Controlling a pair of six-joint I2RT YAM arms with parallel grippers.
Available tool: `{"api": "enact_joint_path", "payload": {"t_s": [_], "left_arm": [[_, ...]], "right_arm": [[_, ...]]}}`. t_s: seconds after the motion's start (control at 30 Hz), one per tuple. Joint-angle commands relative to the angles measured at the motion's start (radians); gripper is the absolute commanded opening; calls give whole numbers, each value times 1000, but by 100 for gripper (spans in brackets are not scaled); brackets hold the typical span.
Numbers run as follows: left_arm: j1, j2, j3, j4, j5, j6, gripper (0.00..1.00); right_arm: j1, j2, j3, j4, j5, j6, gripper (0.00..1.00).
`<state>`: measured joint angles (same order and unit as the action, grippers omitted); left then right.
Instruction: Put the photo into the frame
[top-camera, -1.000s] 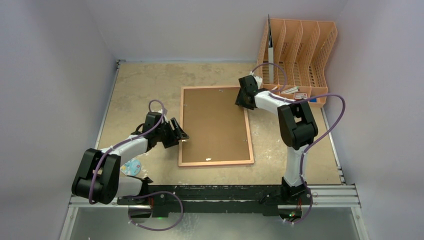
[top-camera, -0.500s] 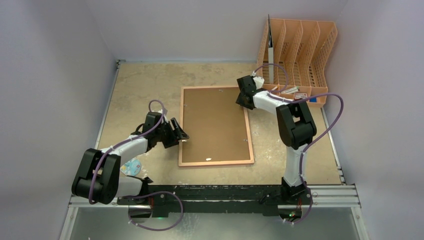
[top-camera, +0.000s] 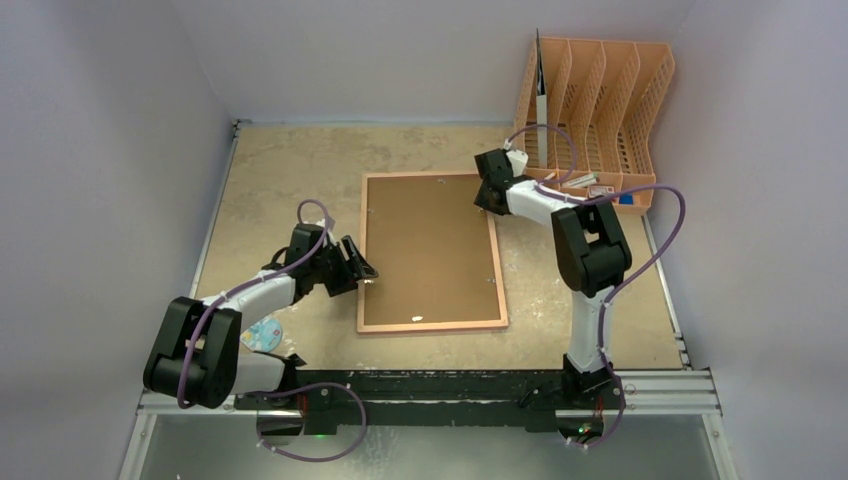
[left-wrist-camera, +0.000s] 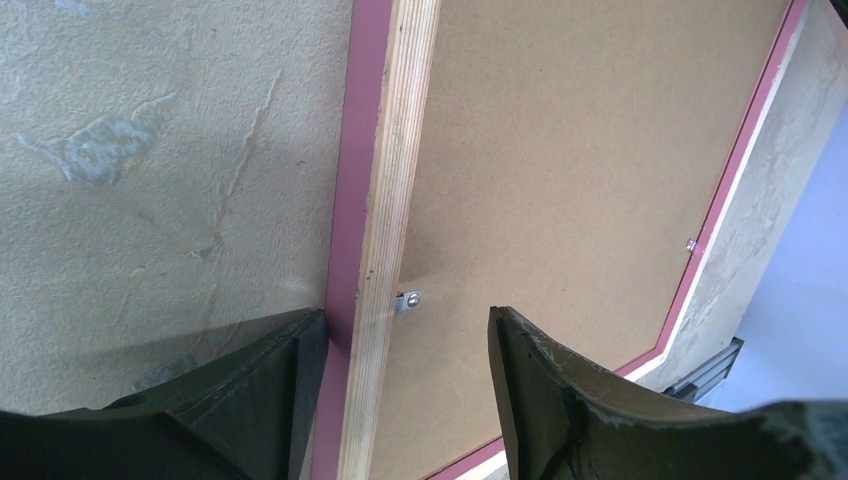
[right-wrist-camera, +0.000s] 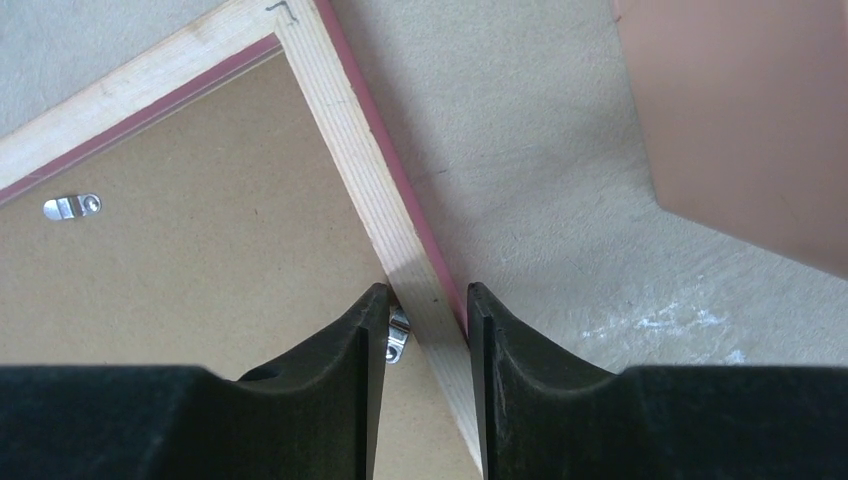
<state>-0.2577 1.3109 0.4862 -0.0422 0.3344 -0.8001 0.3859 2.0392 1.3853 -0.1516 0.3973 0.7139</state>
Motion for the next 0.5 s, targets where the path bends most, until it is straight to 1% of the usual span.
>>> {"api": "enact_joint_path", "payload": {"t_s": [0.0,0.13,0.27,0.37,0.47], "left_arm": [[-14,22,-15,-24,11,21,62],[-14,32,-17,-16,21,21,62],[-14,42,-15,-9,31,22,62],[-14,45,-17,-1,41,21,62],[-15,51,-19,13,58,15,62]], "right_arm": [[1,17,-39,-27,-84,-74,38],[1,18,-51,-25,-115,-109,37],[1,12,-63,-27,-146,-143,31],[1,6,-70,-33,-180,-167,24],[1,0,-74,-36,-226,-190,23]]}}
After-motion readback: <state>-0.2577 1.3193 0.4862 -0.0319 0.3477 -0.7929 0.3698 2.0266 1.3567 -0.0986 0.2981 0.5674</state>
